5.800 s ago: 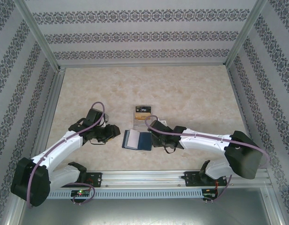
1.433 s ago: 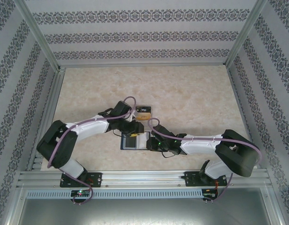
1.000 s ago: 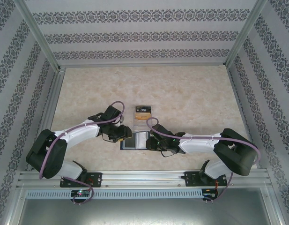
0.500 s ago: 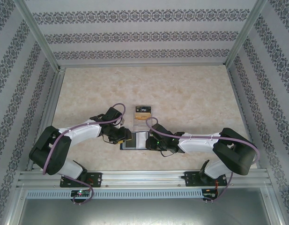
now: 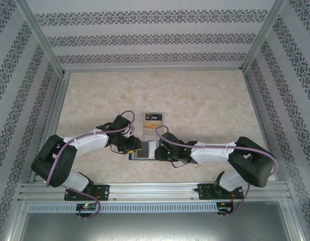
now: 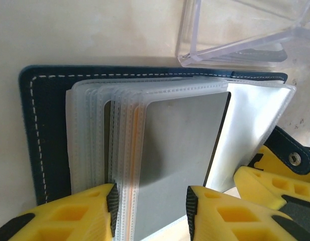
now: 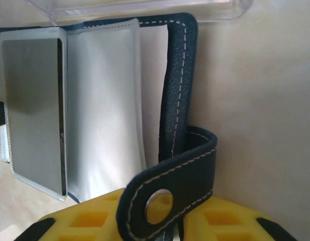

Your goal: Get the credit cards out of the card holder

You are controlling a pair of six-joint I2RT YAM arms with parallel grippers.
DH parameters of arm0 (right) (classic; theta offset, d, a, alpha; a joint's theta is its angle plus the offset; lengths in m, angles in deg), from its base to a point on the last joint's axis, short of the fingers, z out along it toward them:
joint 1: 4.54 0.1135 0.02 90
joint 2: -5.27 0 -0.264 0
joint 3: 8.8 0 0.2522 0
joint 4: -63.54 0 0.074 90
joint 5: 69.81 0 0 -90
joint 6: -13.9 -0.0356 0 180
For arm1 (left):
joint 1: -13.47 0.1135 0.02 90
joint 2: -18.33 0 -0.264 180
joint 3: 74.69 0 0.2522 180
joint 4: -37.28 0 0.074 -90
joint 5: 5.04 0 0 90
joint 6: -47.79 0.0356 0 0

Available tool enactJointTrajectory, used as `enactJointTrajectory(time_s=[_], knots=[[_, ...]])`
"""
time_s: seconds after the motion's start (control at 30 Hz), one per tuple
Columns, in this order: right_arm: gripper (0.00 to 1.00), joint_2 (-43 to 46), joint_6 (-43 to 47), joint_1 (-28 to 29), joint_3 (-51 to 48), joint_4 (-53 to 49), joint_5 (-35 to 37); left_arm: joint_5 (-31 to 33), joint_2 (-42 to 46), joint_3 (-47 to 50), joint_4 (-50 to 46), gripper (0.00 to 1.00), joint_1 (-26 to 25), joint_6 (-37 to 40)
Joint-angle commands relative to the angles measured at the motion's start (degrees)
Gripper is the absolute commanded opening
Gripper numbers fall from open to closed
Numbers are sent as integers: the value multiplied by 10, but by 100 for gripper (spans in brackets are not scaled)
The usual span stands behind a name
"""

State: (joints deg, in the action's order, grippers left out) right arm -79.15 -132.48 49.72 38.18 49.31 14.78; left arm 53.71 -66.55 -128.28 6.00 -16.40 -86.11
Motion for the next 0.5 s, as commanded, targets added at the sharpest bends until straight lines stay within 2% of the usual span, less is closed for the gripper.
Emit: enactJointTrajectory(time_s=[0.0, 0.27, 0.47], knots=[[36, 7, 17, 3, 16, -28, 32, -7, -11, 4, 8, 42, -1, 5], [42, 81, 46, 1, 62, -136, 114, 1, -17, 2, 0, 41, -3, 8], [39, 64, 79, 3, 134, -164, 110, 3, -19, 2, 0, 41, -8, 8]])
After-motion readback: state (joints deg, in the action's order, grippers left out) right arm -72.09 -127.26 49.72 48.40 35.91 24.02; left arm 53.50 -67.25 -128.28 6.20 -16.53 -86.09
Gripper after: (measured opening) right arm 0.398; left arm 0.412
